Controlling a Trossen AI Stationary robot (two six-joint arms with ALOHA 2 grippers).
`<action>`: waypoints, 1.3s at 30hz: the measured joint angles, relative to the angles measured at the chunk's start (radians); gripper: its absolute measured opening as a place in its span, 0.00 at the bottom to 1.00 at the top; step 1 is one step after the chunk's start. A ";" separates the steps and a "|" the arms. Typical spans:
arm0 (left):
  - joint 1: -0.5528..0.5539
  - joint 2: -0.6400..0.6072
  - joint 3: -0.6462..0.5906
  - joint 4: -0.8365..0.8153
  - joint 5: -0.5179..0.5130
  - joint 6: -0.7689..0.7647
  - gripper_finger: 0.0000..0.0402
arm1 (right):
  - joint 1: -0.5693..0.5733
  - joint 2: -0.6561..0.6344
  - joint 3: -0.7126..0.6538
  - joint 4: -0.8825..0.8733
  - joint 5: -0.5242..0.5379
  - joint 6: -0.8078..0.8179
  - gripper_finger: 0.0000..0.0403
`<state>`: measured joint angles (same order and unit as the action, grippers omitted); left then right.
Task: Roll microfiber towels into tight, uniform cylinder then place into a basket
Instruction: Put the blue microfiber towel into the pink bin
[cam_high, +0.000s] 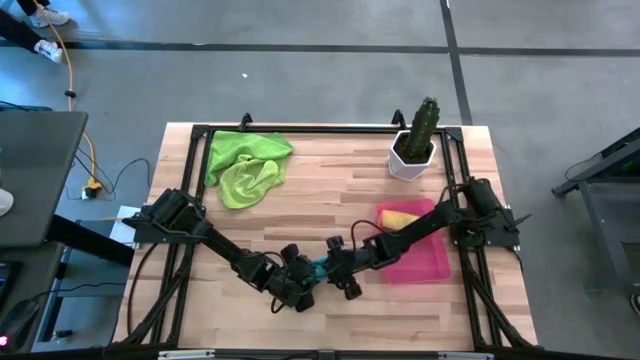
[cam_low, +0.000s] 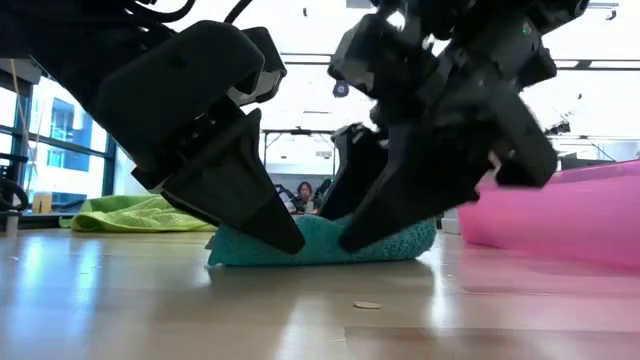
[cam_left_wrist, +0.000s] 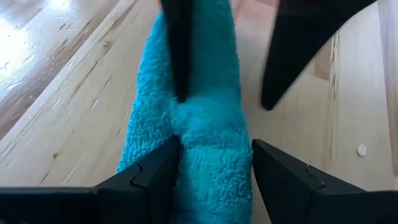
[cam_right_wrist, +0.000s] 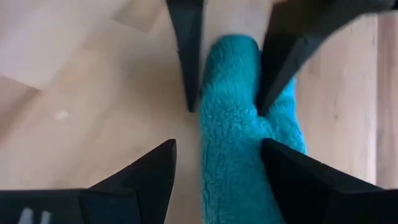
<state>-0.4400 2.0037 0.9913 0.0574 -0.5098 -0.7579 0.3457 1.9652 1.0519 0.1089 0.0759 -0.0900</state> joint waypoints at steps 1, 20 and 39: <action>0.000 0.000 0.000 0.000 0.000 -0.005 0.47 | -0.003 0.008 0.001 0.001 0.015 0.000 0.57; -0.007 -0.093 -0.006 -0.031 0.018 0.117 0.47 | -0.033 0.021 0.004 -0.065 0.074 0.031 0.11; -0.073 -0.296 -0.002 -0.184 -0.066 0.167 0.47 | -0.007 -0.387 -0.002 -0.603 0.209 0.146 0.01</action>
<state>-0.5128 1.7077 0.9897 -0.1267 -0.5757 -0.5906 0.3384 1.5783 1.0504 -0.4944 0.2850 0.0559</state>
